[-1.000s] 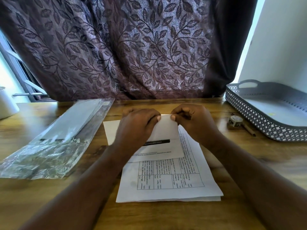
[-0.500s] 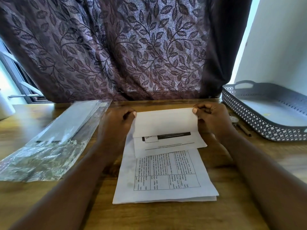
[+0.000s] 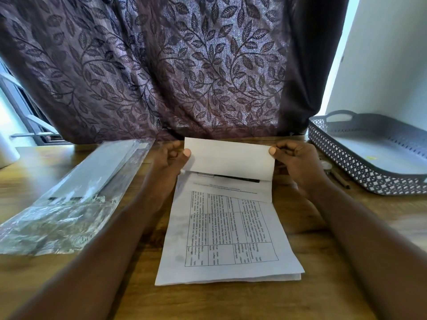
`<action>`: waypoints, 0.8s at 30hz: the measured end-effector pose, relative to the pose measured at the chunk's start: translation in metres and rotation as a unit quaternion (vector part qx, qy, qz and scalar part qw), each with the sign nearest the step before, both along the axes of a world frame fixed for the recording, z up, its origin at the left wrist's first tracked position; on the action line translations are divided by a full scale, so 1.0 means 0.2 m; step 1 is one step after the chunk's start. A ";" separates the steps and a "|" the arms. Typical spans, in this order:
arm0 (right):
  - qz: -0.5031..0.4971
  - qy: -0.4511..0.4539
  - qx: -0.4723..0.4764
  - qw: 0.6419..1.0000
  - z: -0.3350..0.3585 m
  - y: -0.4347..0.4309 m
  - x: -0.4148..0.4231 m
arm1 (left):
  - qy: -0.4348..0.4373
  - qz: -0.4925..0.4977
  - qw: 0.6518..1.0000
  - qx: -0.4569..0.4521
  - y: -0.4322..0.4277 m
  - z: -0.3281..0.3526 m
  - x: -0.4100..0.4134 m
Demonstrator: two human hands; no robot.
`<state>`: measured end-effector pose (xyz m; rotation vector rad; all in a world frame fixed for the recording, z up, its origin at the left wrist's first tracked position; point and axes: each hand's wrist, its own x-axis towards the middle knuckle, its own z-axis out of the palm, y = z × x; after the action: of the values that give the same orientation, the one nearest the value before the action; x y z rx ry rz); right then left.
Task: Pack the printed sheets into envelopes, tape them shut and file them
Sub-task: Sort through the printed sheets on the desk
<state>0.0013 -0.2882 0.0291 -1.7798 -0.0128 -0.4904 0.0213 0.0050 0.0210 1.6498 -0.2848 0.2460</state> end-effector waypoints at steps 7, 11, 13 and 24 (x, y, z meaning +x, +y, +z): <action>0.019 -0.025 0.006 1.000 0.01 0.02 -0.01 | -0.010 -0.019 0.998 0.066 0.03 0.00 0.01; 0.023 -0.019 0.004 1.000 0.01 0.03 -0.01 | 0.004 -0.034 0.997 0.063 0.03 0.00 0.01; 0.019 -0.013 -0.003 1.000 0.00 0.03 -0.01 | 0.007 -0.033 0.998 0.060 0.02 -0.01 0.01; 0.234 0.120 -0.014 0.965 0.01 0.05 -0.02 | 0.076 -0.025 0.992 -0.099 0.06 -0.01 0.04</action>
<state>-0.0031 -0.2789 0.0303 -1.7790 -0.2665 0.0682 0.0298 0.0167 0.0194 1.4543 -0.1808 0.1063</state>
